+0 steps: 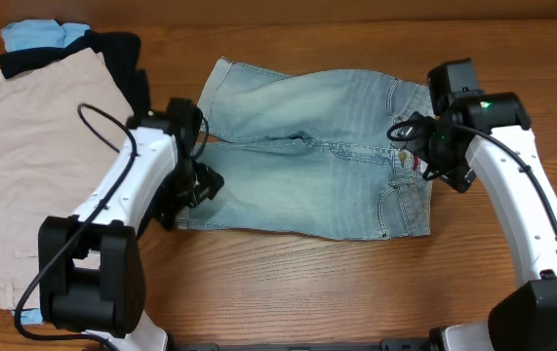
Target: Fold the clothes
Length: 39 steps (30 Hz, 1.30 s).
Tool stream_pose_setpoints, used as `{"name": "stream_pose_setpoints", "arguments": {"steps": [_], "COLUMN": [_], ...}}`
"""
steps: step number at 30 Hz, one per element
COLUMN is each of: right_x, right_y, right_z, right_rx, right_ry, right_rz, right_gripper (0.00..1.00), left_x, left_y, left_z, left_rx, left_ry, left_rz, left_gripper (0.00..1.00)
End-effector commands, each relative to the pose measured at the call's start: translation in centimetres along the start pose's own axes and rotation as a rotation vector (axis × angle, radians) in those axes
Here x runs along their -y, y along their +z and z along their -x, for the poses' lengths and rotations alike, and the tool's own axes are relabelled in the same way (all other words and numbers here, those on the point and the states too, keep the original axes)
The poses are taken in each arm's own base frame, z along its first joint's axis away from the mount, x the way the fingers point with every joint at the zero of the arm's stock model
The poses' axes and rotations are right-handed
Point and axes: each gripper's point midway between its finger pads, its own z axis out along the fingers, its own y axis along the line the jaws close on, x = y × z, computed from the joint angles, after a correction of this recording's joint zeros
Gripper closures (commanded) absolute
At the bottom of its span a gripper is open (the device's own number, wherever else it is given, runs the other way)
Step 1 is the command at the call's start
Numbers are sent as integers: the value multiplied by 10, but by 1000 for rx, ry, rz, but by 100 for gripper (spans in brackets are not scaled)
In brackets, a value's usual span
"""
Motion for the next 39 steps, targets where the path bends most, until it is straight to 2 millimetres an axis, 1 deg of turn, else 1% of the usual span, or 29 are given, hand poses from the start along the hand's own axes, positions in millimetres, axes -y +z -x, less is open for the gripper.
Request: {"name": "stream_pose_setpoints", "arguments": {"steps": [1, 5, 9, 12, 15, 18, 19, 22, 23, 26, 27, 28, 29, 30, 32, 33, 34, 35, 37, 38, 39], "right_x": [-1, -1, -2, -3, -3, -3, -3, -3, -2, 1, 3, 5, 7, 10, 15, 16, 19, 22, 25, 26, 28], "right_y": [0, 6, 9, 11, 11, 11, 11, 11, 11, 11, 11, 11, 11, 10, 12, 15, 18, 24, 37, 45, 59], "right_z": [-7, -8, -8, -7, -7, -7, -7, -7, -7, -11, -13, -15, -18, -20, -27, -31, -36, -42, -55, -62, -72], "right_rx": [-15, -17, -12, -12, -11, -10, -10, -11, -13, -29, -36, -46, -55, -66, -90, -108, -126, -146, -189, -210, -236], "right_ry": [13, 13, 12, 13, 12, 10, 10, 10, 10, 9, 8, 8, 12, 27, 58, 65, 76, 95, 111, 112, 120], "right_rz": [34, 37, 41, 41, 43, 43, 43, 41, 39, 25, 18, 9, 0, -11, -31, -36, -42, -54, -56, -51, -40], "right_gripper": [0, 0, 0, 0, 1, 2, 4, 9, 10, 11, 12, 14, 15, 15, 15, 16, 16, 19, 23, 25, 27], "left_x": [-6, -13, -22, -26, -22, -13, -11, -8, -7, -8, -8, -6, -4, -3, 2, 3, 5, 7, 8, 8, 10], "left_y": [6, 17, 23, 25, 29, 39, 41, 46, 48, 51, 51, 51, 51, 51, 50, 50, 49, 49, 48, 48, 48], "left_z": [-11, -13, 0, 9, 13, 21, 23, 25, 25, 25, 25, 26, 27, 28, 31, 32, 33, 34, 35, 36, 36], "left_rx": [-29, -27, 52, 107, 127, 160, 169, 179, 180, 182, 182, 185, 188, 192, 201, 205, 209, 212, 215, 217, 220], "left_ry": [-75, -104, -161, -209, -227, -229, -229, -229, -230, -230, -230, -230, -230, -230, -230, -230, -228, -228, -228, -229, -229], "left_rz": [-15, 9, 50, 63, 42, -8, -22, -43, -46, -49, -50, -57, -64, -72, -92, -99, -107, -113, -118, -121, -128], "left_gripper": [6, 7, 10, 15, 18, 23, 24, 33, 39, 66, 77, 82, 85, 86, 80, 80, 82, 85, 95, 96, 96]}}
